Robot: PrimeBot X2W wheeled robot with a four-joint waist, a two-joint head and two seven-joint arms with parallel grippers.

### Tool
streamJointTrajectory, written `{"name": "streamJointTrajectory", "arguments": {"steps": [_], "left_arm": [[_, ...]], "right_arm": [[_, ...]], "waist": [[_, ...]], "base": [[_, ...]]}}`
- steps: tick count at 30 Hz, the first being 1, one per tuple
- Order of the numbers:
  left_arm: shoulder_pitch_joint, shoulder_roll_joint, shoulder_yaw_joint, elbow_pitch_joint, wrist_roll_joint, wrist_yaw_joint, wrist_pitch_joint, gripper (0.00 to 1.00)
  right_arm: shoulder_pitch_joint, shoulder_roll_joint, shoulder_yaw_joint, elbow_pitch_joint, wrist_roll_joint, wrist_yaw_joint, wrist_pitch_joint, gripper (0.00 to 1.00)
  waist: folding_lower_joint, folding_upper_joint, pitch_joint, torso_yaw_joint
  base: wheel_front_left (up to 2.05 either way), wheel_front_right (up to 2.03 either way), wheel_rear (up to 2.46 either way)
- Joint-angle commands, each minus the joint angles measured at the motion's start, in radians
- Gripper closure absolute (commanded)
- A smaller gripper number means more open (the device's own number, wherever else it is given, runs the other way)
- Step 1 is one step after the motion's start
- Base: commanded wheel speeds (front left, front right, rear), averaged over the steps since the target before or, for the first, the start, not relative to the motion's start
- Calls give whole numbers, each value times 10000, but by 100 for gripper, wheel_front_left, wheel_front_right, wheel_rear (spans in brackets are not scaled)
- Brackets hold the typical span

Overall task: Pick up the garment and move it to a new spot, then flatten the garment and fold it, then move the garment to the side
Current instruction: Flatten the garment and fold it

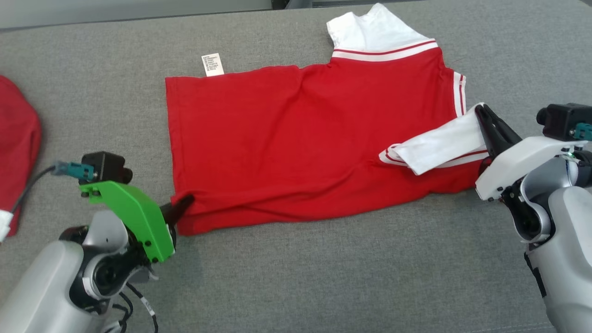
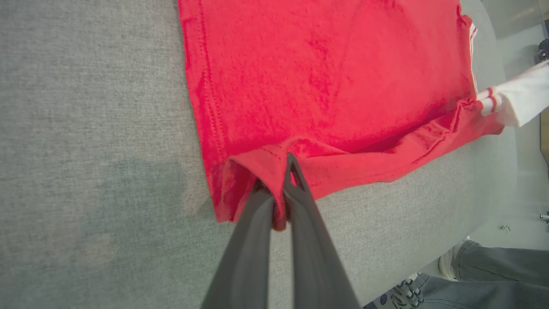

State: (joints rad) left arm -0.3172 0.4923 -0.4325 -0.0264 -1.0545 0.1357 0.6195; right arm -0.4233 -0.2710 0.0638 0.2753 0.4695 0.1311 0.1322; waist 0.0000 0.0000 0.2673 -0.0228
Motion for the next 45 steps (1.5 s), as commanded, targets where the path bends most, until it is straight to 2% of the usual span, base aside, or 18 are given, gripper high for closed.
{"name": "streamJointTrajectory", "arguments": {"steps": [1,7,13,24,32,33,34,35,36,37,40,45], "left_arm": [[-697,-59,62,430,-116,55,283,100],[-1964,-276,28,1528,-146,-16,676,100],[-2458,-421,-118,2204,-150,-146,908,100],[-2803,-288,-527,2376,-74,-565,1445,100],[-3236,-322,-701,2525,110,-627,1610,100],[-3275,-351,-676,2600,140,-573,1523,100],[-3292,-378,-687,2689,158,-559,1525,78],[-3282,-341,-738,2743,197,-612,1559,60],[-3254,-280,-750,2768,225,-645,1574,18],[-3206,-217,-735,2774,234,-659,1556,0],[-2974,-165,-518,2828,81,-477,1353,0],[-2392,-90,-71,2568,-84,-451,631,0]], "right_arm": [[-420,-70,128,268,-84,-7,100,100],[-1394,-171,644,1033,-17,-7,317,100],[-2034,-239,1248,1660,140,-7,585,100],[-2831,-729,1659,2161,62,-7,678,100],[-3288,-533,1908,2698,-173,-7,806,100],[-3310,-503,1915,2762,-190,-7,776,71],[-3325,-470,1969,2802,-199,-7,767,9],[-3356,-469,1992,2822,-195,-7,728,0],[-3396,-494,2007,2818,-199,-7,683,0],[-3411,-535,2023,2794,-187,-7,656,0],[-3306,-713,2069,2585,-93,-7,478,0],[-2710,-1047,1968,1963,66,-7,79,0]], "waist": [[0,0,341,196],[0,0,596,203],[0,0,571,152],[0,0,495,95],[0,0,596,9],[0,0,600,1],[0,0,594,-12],[0,0,581,-33],[0,0,558,-52],[0,0,522,-69],[0,0,330,-98],[0,0,-103,-88]], "base": [[0,0,0],[0,0,0],[0,0,0],[0,0,0],[0,0,0],[0,0,0],[0,0,0],[0,0,0],[0,0,0],[0,0,0],[0,0,0],[0,0,0]]}}
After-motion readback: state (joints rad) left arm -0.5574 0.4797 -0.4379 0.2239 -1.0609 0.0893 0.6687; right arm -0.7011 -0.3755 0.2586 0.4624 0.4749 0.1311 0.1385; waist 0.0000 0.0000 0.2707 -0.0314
